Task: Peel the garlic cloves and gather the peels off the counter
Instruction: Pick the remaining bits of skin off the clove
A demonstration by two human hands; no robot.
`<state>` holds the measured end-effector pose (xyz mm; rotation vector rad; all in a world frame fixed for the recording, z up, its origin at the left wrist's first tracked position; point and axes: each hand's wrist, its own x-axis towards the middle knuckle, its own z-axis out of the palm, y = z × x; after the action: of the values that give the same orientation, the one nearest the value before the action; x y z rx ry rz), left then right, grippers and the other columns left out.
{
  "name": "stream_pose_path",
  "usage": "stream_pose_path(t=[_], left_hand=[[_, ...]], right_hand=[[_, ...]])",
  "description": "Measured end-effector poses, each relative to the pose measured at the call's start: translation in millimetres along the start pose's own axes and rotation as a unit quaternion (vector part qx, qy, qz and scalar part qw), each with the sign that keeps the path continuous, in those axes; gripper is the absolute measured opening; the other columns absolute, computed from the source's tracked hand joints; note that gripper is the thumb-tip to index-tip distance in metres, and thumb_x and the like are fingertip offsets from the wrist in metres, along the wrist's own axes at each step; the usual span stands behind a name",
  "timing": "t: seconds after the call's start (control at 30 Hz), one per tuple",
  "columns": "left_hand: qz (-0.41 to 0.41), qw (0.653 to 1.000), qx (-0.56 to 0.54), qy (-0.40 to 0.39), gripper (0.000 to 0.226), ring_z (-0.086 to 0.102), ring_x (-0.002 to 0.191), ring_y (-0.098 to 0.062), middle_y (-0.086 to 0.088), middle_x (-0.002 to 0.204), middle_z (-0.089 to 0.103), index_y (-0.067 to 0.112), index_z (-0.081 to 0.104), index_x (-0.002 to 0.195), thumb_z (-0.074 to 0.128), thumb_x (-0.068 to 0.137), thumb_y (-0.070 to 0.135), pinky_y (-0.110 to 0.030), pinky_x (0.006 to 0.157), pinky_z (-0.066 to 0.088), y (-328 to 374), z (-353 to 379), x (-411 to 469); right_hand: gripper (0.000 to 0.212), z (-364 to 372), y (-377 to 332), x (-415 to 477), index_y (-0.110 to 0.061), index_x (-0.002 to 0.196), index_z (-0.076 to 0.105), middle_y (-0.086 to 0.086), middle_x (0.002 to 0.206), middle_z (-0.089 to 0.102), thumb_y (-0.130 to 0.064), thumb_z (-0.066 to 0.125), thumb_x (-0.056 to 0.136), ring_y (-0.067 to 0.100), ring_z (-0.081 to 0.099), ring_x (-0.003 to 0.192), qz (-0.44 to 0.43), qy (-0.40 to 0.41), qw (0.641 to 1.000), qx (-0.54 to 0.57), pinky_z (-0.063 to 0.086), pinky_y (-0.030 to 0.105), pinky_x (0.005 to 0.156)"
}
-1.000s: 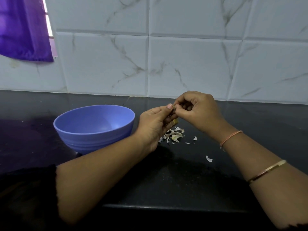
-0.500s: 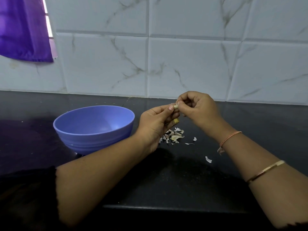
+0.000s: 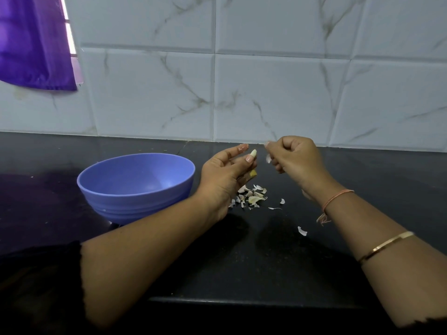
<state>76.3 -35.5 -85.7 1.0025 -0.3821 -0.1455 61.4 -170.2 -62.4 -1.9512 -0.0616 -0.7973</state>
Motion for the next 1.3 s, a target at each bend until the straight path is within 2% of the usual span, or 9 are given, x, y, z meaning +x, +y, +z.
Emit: stream_pose_path(t=[0.1,0.33,0.43,0.53,0.67,0.77,0.97,1.1,1.3], left_hand=[[0.001,1.000,0.010,-0.002,0.022,0.065,0.077,-0.010,-0.002,0.080,0.068,0.012,0.059,0.101,0.061,0.084,-0.001,-0.024,0.077,0.055,-0.1,-0.7,0.2],[0.009,1.000,0.019,-0.010,0.025,0.068,0.068,-0.006,0.003,0.072,0.071,0.013,0.057,0.103,0.061,0.083,-0.002,-0.021,0.074,0.054,-0.7,-1.5,1.6],[0.013,1.000,0.023,-0.006,0.027,0.067,0.070,-0.006,0.005,0.071,0.071,0.014,0.058,0.100,0.061,0.082,-0.005,-0.022,0.074,0.055,-1.3,-3.1,3.3],[0.018,0.999,0.036,0.003,0.028,0.065,0.072,-0.006,0.002,0.077,0.068,0.015,0.059,0.098,0.061,0.081,-0.006,-0.021,0.073,0.054,-1.6,-2.7,3.1],[0.021,0.999,0.043,0.006,0.030,0.065,0.075,-0.007,0.002,0.078,0.067,0.014,0.059,0.101,0.061,0.080,-0.008,-0.023,0.078,0.053,-1.4,-2.0,2.4],[0.020,0.999,0.044,0.005,0.030,0.066,0.077,-0.010,0.000,0.081,0.067,0.014,0.059,0.099,0.062,0.079,-0.009,-0.021,0.075,0.053,-1.1,-2.1,2.4],[0.016,0.998,0.056,0.016,0.031,0.065,0.083,-0.014,-0.003,0.088,0.066,0.011,0.059,0.104,0.064,0.079,-0.006,-0.021,0.072,0.052,-0.7,-3.0,2.6],[0.015,0.998,0.053,0.022,0.028,0.064,0.077,-0.009,0.001,0.081,0.067,0.015,0.058,0.098,0.065,0.078,-0.005,-0.019,0.069,0.050,0.2,-2.0,1.5],[0.017,0.998,0.055,0.023,0.028,0.063,0.083,-0.011,-0.002,0.088,0.066,0.016,0.058,0.097,0.059,0.082,-0.008,-0.020,0.073,0.052,0.2,-2.1,1.5]], right_hand=[[0.023,0.0,1.3,0.3,-0.016,0.065,0.054,0.001,0.064,0.053,-0.006,0.070,0.077,0.014,0.050,0.060,-0.001,-0.017,1.000,-0.002,0.048,0.031,0.062],[0.012,1.2,-2.5,-3.1,0.000,0.097,0.063,0.012,0.074,0.065,0.001,0.053,0.089,0.007,0.063,0.055,0.013,-0.092,0.993,0.070,0.053,0.015,0.058],[0.013,1.1,-2.2,-1.9,-0.002,0.093,0.067,0.014,0.083,0.069,0.004,0.062,0.082,0.011,0.066,0.070,-0.027,-0.082,0.996,0.031,0.054,0.017,0.072],[0.005,0.6,-4.8,-3.0,-0.002,0.085,0.067,0.013,0.075,0.067,-0.006,0.062,0.085,0.011,0.064,0.056,-0.006,-0.072,0.994,0.078,0.055,0.019,0.065],[0.013,1.1,-4.5,-3.7,-0.005,0.088,0.068,0.009,0.083,0.069,-0.014,0.058,0.089,0.013,0.066,0.072,0.025,-0.091,0.992,0.084,0.054,0.025,0.071],[0.015,2.5,-5.8,-6.8,-0.002,0.090,0.067,0.007,0.079,0.068,-0.015,0.059,0.088,0.013,0.065,0.070,0.042,-0.138,0.984,0.104,0.055,0.027,0.070],[0.014,0.7,-8.6,-7.9,-0.011,0.091,0.067,0.007,0.079,0.066,-0.003,0.057,0.086,0.015,0.063,0.072,0.025,-0.150,0.981,0.121,0.056,0.031,0.073],[0.012,1.5,-7.7,-8.2,-0.003,0.092,0.067,0.017,0.083,0.066,0.002,0.061,0.083,0.016,0.062,0.069,0.003,-0.149,0.984,0.094,0.056,0.024,0.067],[0.013,0.4,-6.2,-6.9,-0.003,0.085,0.066,0.009,0.077,0.066,0.008,0.060,0.081,0.011,0.062,0.066,-0.012,-0.138,0.986,0.094,0.056,0.019,0.065]])
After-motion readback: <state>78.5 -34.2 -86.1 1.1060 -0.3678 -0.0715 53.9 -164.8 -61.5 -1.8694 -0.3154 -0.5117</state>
